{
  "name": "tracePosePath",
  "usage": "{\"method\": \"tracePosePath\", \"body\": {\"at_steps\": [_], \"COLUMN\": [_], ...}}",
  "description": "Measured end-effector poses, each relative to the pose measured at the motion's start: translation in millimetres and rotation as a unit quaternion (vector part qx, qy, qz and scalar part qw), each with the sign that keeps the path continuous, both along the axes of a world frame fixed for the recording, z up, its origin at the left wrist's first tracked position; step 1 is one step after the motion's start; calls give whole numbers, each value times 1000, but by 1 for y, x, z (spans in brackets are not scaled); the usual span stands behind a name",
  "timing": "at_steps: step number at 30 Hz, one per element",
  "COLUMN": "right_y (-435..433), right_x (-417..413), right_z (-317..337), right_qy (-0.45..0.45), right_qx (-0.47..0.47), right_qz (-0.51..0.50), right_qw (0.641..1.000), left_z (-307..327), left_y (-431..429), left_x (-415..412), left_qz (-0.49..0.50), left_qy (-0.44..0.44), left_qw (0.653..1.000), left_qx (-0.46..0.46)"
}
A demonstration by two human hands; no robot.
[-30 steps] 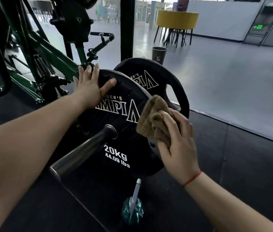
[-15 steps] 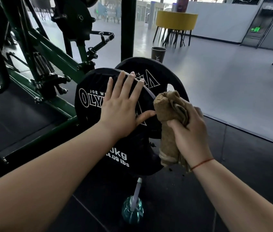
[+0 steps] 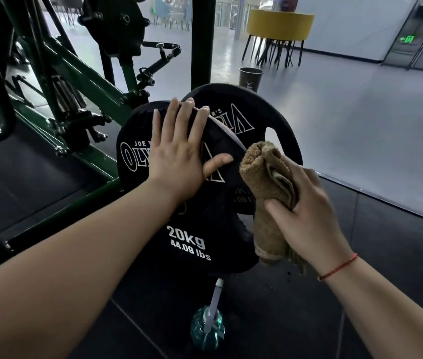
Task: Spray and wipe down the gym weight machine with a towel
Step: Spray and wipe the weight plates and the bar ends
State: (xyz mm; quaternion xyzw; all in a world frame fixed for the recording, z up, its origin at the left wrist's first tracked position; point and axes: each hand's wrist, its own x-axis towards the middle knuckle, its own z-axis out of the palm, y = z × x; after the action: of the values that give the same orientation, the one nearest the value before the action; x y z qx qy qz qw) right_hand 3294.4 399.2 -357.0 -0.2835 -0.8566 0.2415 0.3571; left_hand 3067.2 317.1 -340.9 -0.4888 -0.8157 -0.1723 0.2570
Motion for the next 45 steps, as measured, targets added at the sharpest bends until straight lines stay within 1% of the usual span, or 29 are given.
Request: {"method": "tracePosePath", "body": {"at_steps": [5,12,17,19,20,22,24,26,28,30,32,34,36,38,41,42,43,44,45], "right_y": [3,-17,-25,-26,-27,-35,-50,-68,-80,-86,-86,-87,-88,-90,-94,-95,-97,-101,-103], "right_x": [15,26,34,37,38,38,30,11,-18,-48,-75,-95,-101,-99,-97,-96,-97,-97,-96], "right_z": [-24,-83,-106,-97,-88,-65,-41,-21,-9,-5,-11,-29,-56,-82,-113,-119,-121,-120,-116], "right_qy": [37,103,79,71,77,80,41,-25,-77,-124,-189,-271,-352,-417,-480,-489,-485,-470,-436], "right_qx": [-47,-27,-49,-24,11,120,216,290,347,385,391,400,429,435,400,393,386,379,382], "right_qz": [14,4,-22,-45,-54,-35,16,43,35,1,-46,-70,-61,-22,40,57,66,69,65], "right_qw": [998,994,995,996,996,989,975,956,934,914,900,873,829,798,780,777,782,794,812], "left_z": [2,9,15,14,11,1,-13,-22,-25,-28,-31,-35,-37,-38,-43,-45,-49,-54,-60], "left_y": [1,-3,-11,-20,-27,-47,-71,-95,-115,-129,-138,-152,-167,-184,-209,-214,-221,-227,-234], "left_x": [-15,-38,-41,-36,-33,-26,-23,-22,-25,-28,-28,-29,-28,-26,-27,-25,-24,-23,-22], "left_qz": [16,49,38,19,6,-13,-21,-3,16,20,12,15,15,20,22,22,20,16,12], "left_qy": [-26,-88,-156,-182,-191,-203,-215,-241,-259,-250,-236,-228,-220,-244,-273,-279,-287,-292,-297], "left_qw": [999,994,986,983,981,979,976,964,943,934,936,935,939,938,936,936,937,939,940], "left_qx": [29,37,35,33,33,19,-24,-115,-210,-255,-260,-270,-262,-246,-221,-213,-199,-183,-167]}}
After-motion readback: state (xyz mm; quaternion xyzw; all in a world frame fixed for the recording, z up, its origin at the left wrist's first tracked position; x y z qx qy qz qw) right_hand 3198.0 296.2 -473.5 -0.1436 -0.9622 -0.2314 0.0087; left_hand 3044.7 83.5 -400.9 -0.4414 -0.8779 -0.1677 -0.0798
